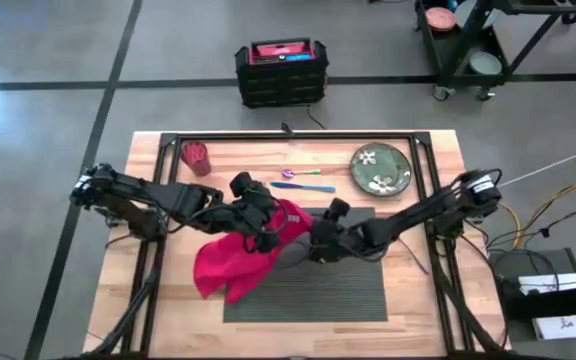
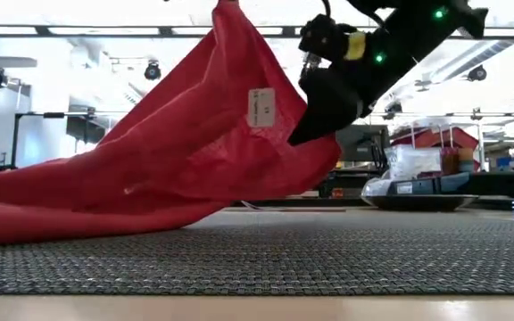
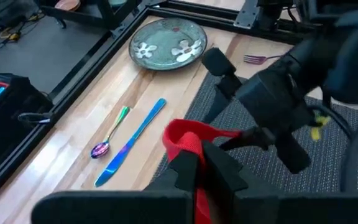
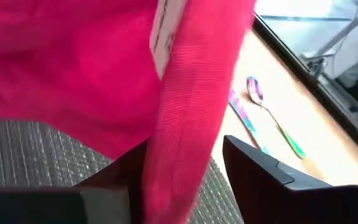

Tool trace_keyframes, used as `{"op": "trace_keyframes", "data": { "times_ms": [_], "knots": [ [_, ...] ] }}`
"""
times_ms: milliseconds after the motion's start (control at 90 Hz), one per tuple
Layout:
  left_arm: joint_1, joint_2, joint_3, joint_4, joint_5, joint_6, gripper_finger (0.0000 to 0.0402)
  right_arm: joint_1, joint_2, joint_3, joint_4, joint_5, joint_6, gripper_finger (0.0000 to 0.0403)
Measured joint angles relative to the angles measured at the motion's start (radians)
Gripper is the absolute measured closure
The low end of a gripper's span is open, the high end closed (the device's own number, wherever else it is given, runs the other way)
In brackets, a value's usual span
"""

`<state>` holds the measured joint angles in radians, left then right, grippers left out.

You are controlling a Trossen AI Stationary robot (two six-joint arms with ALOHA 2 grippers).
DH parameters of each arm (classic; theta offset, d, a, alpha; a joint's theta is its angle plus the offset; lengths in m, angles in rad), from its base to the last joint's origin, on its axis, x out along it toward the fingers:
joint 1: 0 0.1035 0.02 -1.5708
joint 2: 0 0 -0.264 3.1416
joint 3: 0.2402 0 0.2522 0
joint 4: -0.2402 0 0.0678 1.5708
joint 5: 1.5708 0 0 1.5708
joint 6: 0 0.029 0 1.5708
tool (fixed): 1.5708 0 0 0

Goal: Set table place
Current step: Fold the red napkin

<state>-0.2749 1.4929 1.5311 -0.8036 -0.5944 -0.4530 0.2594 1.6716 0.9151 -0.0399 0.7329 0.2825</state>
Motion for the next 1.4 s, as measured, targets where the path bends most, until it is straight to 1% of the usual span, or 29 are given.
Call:
{"op": "trace_keyframes", "data": {
  "times_ms": [89,189,278,356,489,544,633,722,800,922,1011,1111,1244,1311,1400],
  "knots": [
    [0.0,0.0,0.0,0.0,0.012,0.0,0.0402,-0.014,-0.015,-0.031,-0.005,-0.003,-0.003,0.0246],
    [0.0,0.0,0.0,0.0,0.014,0.0,0.0402,-0.024,-0.017,-0.055,-0.007,-0.029,-0.006,0.0255],
    [0.0,0.0,0.0,0.0,0.014,0.0,0.0402,-0.025,-0.017,-0.067,-0.01,-0.036,-0.04,0.0271],
    [0.0,0.0,0.0,0.001,0.014,0.0,0.0402,-0.025,-0.018,-0.066,-0.005,-0.035,-0.077,0.0301],
    [0.0,0.0,0.0,0.001,0.02,0.014,0.0402,-0.026,-0.043,-0.05,-0.002,-0.035,-0.171,0.0379],
    [0.0,0.0,0.0,0.005,0.022,0.02,0.0401,-0.026,-0.067,-0.048,-0.01,-0.035,-0.215,0.0395],
    [0.0,-0.001,0.0,0.013,0.044,0.023,0.0402,-0.025,-0.123,-0.034,-0.036,-0.044,-0.261,0.0396],
    [0.0,-0.001,0.013,0.012,0.078,0.03,0.0402,-0.025,-0.211,-0.003,-0.151,-0.086,-0.308,0.0402],
    [0.0,-0.001,0.036,0.01,0.083,0.06,0.0402,-0.024,-0.29,0.038,-0.304,-0.09,-0.332,0.0402],
    [0.002,-0.002,0.081,0.008,0.083,0.142,0.0402,-0.025,-0.413,0.146,-0.565,-0.086,-0.348,0.0403],
    [0.01,-0.002,0.124,0.021,0.083,0.225,0.0402,-0.025,-0.482,0.23,-0.697,-0.086,-0.355,0.0403],
    [0.035,-0.002,0.171,0.038,0.083,0.315,0.0402,-0.025,-0.54,0.318,-0.776,-0.085,-0.38,0.0403],
    [0.084,-0.002,0.246,0.035,0.082,0.422,0.0402,-0.028,-0.594,0.429,-0.833,-0.063,-0.425,0.0403],
    [0.109,-0.003,0.277,0.019,0.081,0.44,0.0402,-0.029,-0.613,0.473,-0.851,-0.051,-0.426,0.0403],
    [0.126,-0.003,0.297,0.004,0.08,0.444,0.0402,-0.029,-0.638,0.488,-0.867,-0.053,-0.414,0.0403]
  ]
}}
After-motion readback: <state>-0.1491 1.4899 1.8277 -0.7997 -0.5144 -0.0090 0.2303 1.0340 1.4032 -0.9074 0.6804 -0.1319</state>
